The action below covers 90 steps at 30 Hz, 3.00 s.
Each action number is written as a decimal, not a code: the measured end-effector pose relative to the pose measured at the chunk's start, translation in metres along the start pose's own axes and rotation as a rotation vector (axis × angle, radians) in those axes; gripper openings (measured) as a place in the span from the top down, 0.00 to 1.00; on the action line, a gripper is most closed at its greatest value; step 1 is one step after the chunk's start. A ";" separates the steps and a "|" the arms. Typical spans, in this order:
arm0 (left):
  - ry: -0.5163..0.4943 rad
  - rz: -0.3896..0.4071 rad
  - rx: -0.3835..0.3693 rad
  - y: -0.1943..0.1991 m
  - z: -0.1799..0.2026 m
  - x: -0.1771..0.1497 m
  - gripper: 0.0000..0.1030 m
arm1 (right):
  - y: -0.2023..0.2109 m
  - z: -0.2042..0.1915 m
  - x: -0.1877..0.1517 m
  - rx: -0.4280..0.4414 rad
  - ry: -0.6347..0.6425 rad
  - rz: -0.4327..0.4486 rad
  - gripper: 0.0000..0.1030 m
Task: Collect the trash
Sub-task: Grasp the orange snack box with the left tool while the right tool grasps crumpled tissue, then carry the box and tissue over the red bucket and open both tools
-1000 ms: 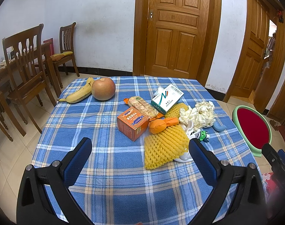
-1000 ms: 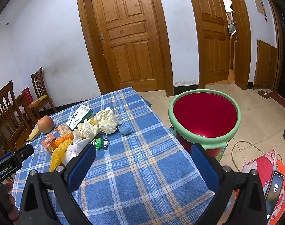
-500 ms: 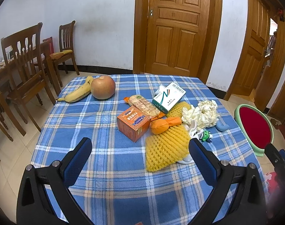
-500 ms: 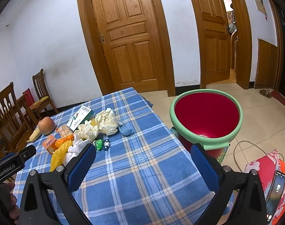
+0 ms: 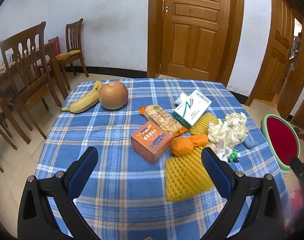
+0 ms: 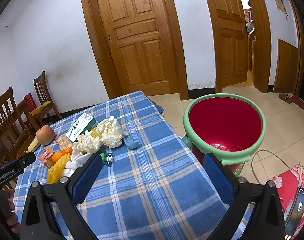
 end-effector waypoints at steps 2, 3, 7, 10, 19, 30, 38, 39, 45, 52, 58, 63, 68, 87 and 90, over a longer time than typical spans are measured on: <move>0.012 -0.012 0.013 -0.010 -0.005 0.003 0.01 | -0.007 -0.001 0.004 0.006 0.002 -0.003 0.00; 0.017 -0.016 0.015 -0.013 -0.007 0.004 0.01 | -0.012 -0.004 0.006 0.011 0.007 -0.006 0.00; 0.034 -0.045 0.027 -0.032 -0.014 0.005 0.01 | -0.029 -0.012 0.013 0.018 0.028 -0.020 0.00; 0.042 -0.070 0.020 -0.046 -0.014 0.005 0.01 | -0.043 -0.020 0.017 0.036 0.033 -0.043 0.00; 0.038 -0.143 0.006 -0.078 -0.013 -0.004 0.02 | -0.089 -0.043 0.017 0.056 0.056 -0.136 0.00; 0.092 -0.205 -0.146 -0.098 -0.011 -0.014 0.08 | -0.143 -0.066 0.001 0.062 0.052 -0.258 0.03; 0.131 -0.197 -0.218 -0.104 -0.005 -0.014 0.32 | -0.152 -0.070 -0.005 0.106 0.045 -0.304 0.44; 0.133 -0.192 -0.213 -0.102 -0.006 -0.013 0.32 | -0.151 -0.072 -0.005 0.114 0.052 -0.302 0.47; 0.154 -0.159 -0.183 -0.086 -0.016 -0.001 0.32 | -0.134 -0.073 0.003 0.158 0.051 -0.254 0.56; 0.132 -0.084 -0.174 -0.057 -0.008 0.021 0.32 | -0.113 -0.065 0.023 0.177 0.018 -0.183 0.57; 0.102 -0.046 -0.186 -0.035 0.007 0.033 0.32 | -0.090 -0.050 0.036 0.189 -0.017 -0.134 0.57; 0.088 -0.051 -0.256 -0.020 0.031 0.040 0.32 | -0.074 -0.032 0.043 0.188 -0.055 -0.103 0.57; 0.052 -0.051 -0.313 -0.009 0.064 0.046 0.32 | -0.058 -0.005 0.051 0.159 -0.085 -0.069 0.57; -0.173 -0.115 -0.511 -0.012 0.262 0.037 0.32 | -0.046 0.140 0.052 -0.003 -0.277 -0.044 0.56; -0.195 -0.145 -0.547 -0.019 0.291 0.030 0.32 | -0.049 0.163 0.047 -0.026 -0.307 -0.056 0.56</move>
Point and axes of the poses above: each gripper's, at about its wrist camera, not at the fingertips, and y roughly against the way its jaws point, z to its right, x to its top, the point moved 9 cm from there along -y, roughly the way its jaws point, and after that the axes turned 4 degrees about z, right-handed, at the moved point
